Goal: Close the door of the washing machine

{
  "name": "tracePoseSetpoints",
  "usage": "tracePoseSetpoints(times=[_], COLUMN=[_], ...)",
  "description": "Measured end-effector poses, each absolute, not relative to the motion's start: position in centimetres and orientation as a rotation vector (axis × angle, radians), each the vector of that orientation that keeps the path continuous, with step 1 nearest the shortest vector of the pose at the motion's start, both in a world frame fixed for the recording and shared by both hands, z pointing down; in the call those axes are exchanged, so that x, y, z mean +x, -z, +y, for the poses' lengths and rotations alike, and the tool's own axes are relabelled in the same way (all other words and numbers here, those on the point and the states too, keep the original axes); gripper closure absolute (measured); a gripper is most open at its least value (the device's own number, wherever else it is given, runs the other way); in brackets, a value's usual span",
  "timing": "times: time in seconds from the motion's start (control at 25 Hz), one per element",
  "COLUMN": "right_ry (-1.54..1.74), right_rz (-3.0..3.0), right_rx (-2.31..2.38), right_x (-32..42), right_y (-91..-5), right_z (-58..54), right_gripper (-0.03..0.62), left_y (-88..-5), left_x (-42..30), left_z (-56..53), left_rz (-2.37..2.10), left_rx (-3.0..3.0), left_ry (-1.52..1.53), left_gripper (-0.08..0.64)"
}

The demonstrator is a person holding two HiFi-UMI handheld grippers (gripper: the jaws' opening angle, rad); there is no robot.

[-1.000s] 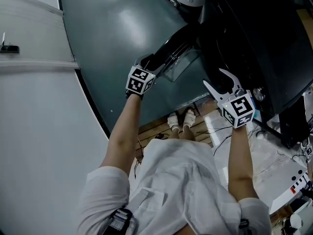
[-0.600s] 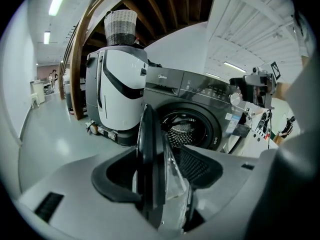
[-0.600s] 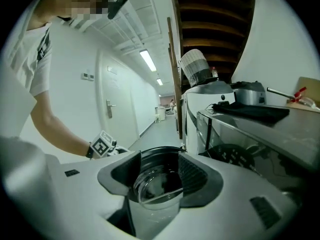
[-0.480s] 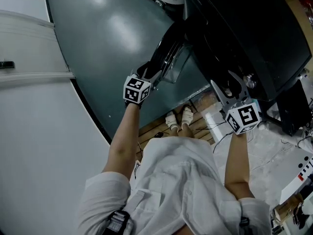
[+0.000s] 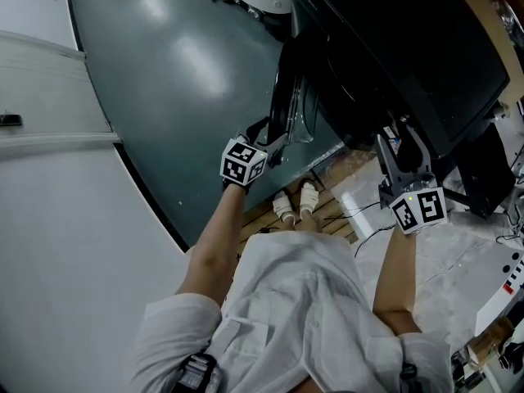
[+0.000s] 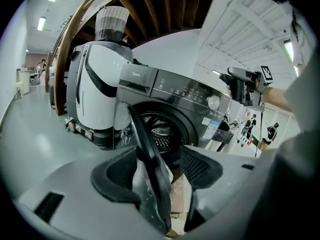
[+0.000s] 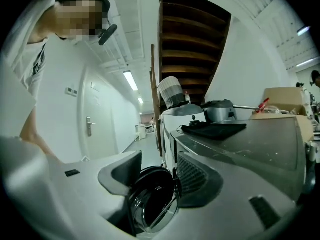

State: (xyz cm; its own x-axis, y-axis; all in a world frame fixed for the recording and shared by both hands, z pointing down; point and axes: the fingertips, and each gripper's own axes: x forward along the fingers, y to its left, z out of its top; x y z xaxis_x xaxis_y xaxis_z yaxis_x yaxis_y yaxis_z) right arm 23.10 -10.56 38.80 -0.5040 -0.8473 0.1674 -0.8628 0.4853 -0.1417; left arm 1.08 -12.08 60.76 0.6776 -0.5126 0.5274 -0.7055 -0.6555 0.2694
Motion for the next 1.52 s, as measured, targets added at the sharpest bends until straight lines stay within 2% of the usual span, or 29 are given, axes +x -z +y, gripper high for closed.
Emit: tracePoseSetpoints(times=[0.76, 1.52], right_ry=[-0.338, -0.308], right_rz=[-2.519, -2.446], right_rx=[1.842, 2.015], right_x=[32.0, 37.6], right_y=[-37.1, -35.9], right_z=[-9.5, -11.1], right_gripper=[0.362, 0.365], left_y=[-60.3, -60.4], left_x=[14.5, 24.1], left_z=[-11.7, -15.3], left_rz=[-0.683, -0.590], left_rx=[2.510, 2.565], left_ry=[-0.494, -0.492], left_gripper=[0.295, 0.296])
